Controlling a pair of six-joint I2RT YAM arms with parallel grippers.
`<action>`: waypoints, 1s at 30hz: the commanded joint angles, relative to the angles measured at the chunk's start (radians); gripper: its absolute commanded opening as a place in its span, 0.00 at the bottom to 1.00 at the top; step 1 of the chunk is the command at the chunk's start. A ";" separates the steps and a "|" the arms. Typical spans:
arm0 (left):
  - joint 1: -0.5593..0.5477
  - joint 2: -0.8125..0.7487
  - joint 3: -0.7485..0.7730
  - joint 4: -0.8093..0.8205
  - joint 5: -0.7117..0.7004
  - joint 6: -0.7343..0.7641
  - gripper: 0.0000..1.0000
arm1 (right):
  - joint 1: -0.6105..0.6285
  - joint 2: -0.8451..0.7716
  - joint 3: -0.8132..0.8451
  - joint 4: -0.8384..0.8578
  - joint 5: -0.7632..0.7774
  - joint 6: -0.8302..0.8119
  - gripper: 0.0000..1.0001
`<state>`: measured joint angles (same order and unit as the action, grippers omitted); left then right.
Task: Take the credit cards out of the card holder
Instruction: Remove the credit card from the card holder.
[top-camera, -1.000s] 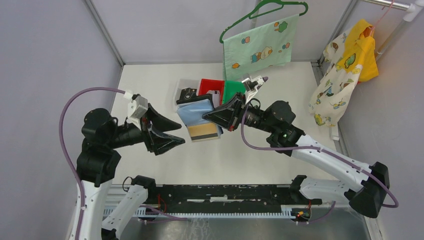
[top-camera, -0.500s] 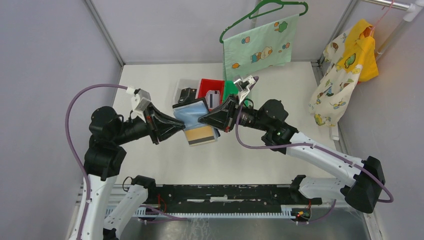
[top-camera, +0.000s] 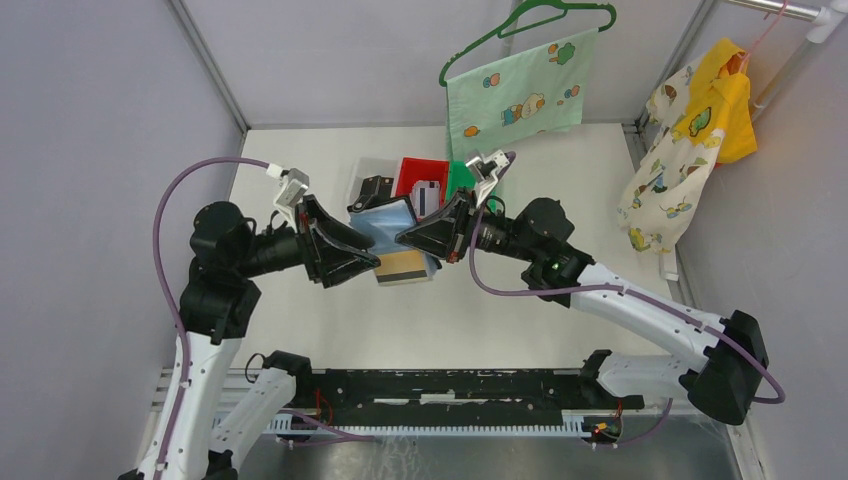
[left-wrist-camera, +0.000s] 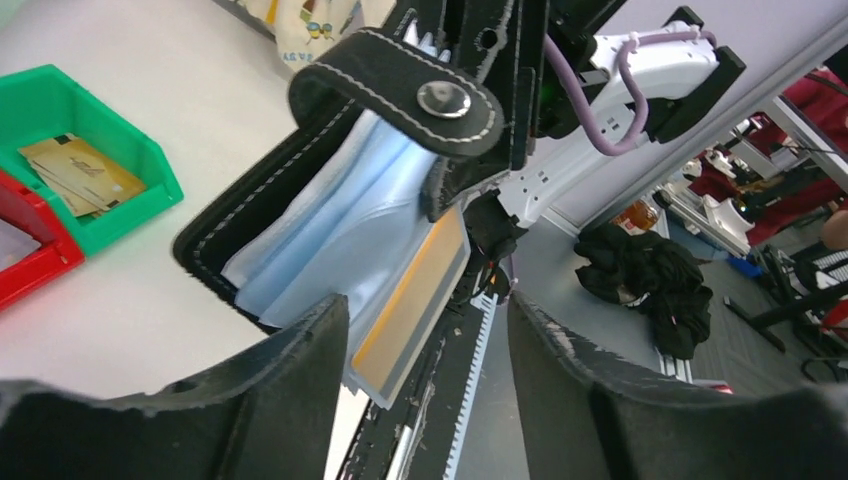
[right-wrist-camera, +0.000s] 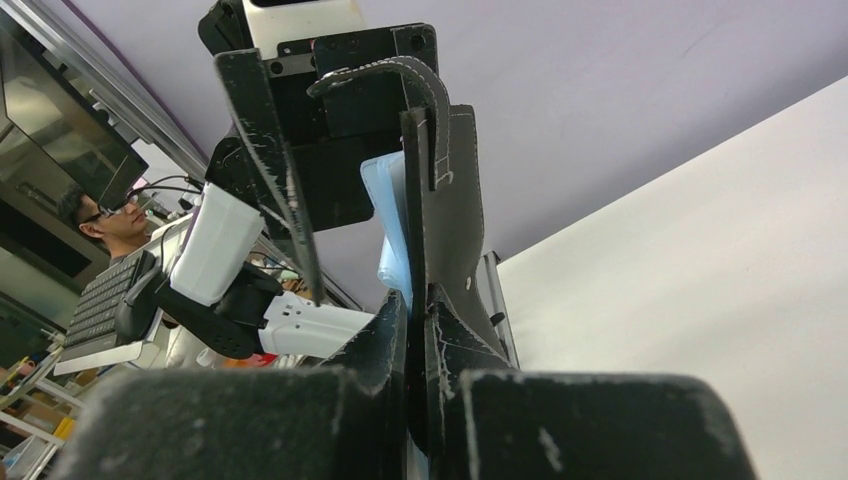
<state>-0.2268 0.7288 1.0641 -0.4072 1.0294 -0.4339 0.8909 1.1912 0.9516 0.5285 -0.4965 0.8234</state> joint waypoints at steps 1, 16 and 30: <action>-0.001 -0.003 0.035 -0.045 0.010 0.058 0.68 | 0.009 -0.021 0.038 0.115 -0.028 0.010 0.04; -0.002 -0.026 0.041 -0.148 -0.253 0.176 0.69 | 0.011 -0.017 0.046 0.139 -0.032 0.042 0.01; -0.002 -0.048 -0.004 0.087 0.009 -0.021 0.11 | 0.020 0.009 0.017 0.138 -0.054 0.036 0.37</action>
<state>-0.2287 0.6785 1.0401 -0.3985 1.0145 -0.3931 0.9062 1.2095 0.9520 0.5823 -0.5217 0.8639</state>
